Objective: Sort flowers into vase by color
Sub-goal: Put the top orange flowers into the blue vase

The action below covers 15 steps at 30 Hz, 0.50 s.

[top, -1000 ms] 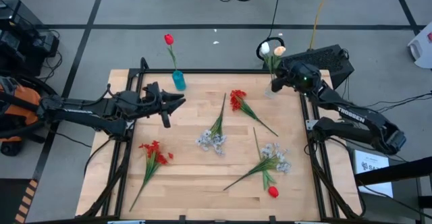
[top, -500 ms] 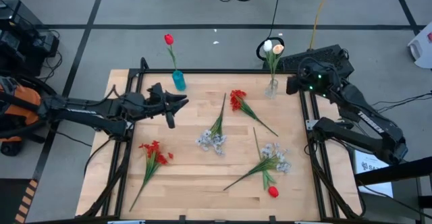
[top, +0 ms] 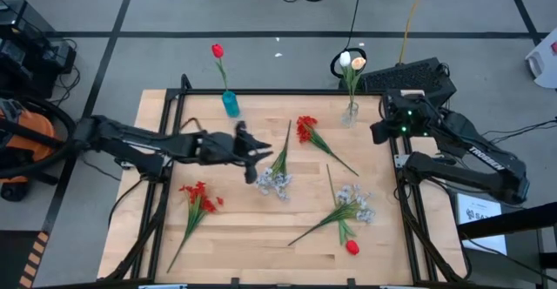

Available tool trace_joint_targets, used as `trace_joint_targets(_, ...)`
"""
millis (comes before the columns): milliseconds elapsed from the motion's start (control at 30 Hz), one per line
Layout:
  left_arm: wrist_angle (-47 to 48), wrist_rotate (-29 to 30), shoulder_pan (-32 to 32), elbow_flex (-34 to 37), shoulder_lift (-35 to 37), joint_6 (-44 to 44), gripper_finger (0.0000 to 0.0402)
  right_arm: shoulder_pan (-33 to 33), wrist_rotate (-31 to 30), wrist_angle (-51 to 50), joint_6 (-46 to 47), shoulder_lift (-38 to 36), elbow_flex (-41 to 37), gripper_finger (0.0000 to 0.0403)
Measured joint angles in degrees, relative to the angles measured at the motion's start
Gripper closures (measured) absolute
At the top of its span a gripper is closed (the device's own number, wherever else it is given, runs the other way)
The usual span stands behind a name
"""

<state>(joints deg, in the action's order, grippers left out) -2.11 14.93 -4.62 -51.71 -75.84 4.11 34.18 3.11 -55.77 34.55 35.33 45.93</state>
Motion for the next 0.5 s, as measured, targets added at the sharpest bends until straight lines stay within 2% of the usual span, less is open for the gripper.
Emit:
trace_joint_targets(133, 0.1, -8.3, 0.5, -6.6, -8.0, -4.5, 0.0302, -3.4, 0.0, -1.3, 1.7, -1.5, 0.0, 0.0401)
trace_joint_targets(267, 4.1, -11.7, 0.5, -16.0, -16.8, -9.5, 0.0302, -5.9, 0.0, -1.6, 2.8, -3.3, 0.0, 0.0402)
trace_joint_targets(500, 14.2, -17.9, 0.5, -35.7, -33.0, -26.2, 0.0302, -8.6, 0.0, -1.5, 2.9, -4.2, 0.0, 0.0402)
